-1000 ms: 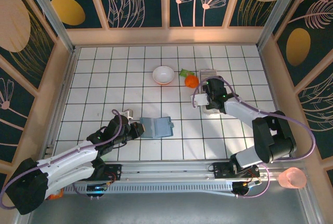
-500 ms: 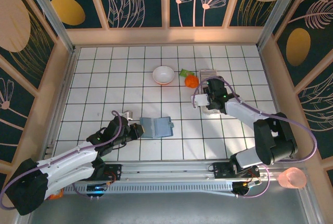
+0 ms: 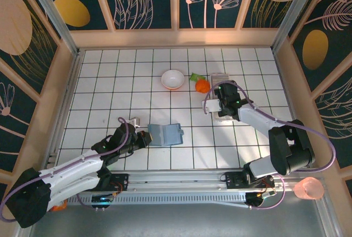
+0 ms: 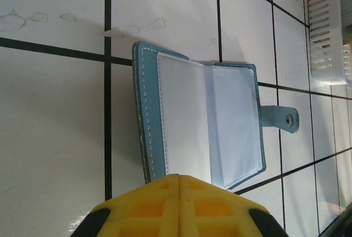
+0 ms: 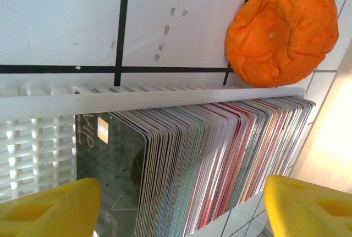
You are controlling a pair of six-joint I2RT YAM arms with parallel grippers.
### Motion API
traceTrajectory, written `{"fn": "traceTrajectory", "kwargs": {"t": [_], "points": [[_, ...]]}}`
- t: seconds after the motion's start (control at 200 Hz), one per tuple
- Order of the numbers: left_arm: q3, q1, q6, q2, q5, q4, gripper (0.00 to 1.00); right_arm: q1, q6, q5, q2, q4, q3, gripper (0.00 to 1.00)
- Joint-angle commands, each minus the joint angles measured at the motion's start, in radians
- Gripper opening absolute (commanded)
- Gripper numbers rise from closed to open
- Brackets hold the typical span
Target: Put the credit cards into the card holder
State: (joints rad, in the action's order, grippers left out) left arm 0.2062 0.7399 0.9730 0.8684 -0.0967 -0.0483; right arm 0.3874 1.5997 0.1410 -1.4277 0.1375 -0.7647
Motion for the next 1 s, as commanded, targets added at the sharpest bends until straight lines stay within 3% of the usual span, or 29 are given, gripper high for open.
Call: {"fn": "traceTrajectory", "kwargs": {"t": [0.0, 0.505, 0.736, 0.996], "points": [[-0.003, 0.001, 0.001, -0.009, 0.005, -0.004, 0.07, 0.006, 0.024, 0.024, -0.019, -0.009, 0.002, 0.79], [0.003, 0.001, -0.002, -0.003, 0.003, -0.007, 0.07, 0.010, 0.023, 0.042, -0.046, -0.022, -0.026, 0.77], [0.002, 0.000, 0.000, 0.006, -0.002, -0.013, 0.06, 0.011, 0.025, 0.043, -0.020, -0.007, -0.025, 0.67], [-0.005, 0.001, 0.005, 0.000, -0.005, -0.011, 0.05, 0.014, 0.021, 0.046, -0.004, 0.004, -0.022, 0.47]]}}
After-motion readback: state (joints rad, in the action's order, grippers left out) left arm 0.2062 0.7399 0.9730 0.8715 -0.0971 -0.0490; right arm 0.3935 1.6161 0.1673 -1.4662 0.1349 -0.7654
